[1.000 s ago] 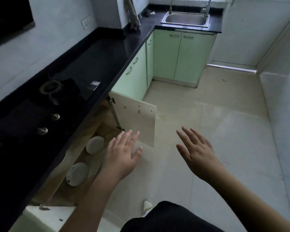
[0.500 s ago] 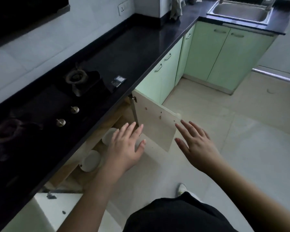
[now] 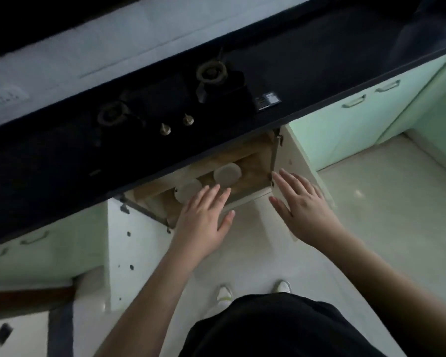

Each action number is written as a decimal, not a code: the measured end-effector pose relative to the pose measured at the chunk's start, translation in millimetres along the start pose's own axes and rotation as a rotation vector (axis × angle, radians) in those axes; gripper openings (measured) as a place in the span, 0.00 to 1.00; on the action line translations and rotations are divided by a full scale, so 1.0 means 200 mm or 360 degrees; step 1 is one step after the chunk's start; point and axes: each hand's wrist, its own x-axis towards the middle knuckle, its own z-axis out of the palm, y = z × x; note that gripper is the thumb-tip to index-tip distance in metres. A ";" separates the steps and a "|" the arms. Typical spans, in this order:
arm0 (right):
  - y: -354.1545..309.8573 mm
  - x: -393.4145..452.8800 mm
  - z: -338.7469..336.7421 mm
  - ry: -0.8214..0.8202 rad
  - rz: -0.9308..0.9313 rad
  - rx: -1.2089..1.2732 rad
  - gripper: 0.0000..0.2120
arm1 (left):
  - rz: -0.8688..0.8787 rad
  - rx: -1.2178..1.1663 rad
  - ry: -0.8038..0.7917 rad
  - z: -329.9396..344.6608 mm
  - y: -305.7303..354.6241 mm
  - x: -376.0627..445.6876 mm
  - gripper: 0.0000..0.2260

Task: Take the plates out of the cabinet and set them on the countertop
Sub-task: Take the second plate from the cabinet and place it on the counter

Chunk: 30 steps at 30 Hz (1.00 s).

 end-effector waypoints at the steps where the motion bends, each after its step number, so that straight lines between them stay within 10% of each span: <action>1: -0.03 0.04 0.01 -0.0038 -0.0086 -0.0020 0.30 | -0.0068 -0.0011 0.0024 0.01 -0.01 -0.04 0.30; 30: -0.83 0.46 0.43 -0.0186 -0.0731 -0.0344 0.29 | -0.0711 0.0120 0.0297 0.12 -0.82 -0.38 0.24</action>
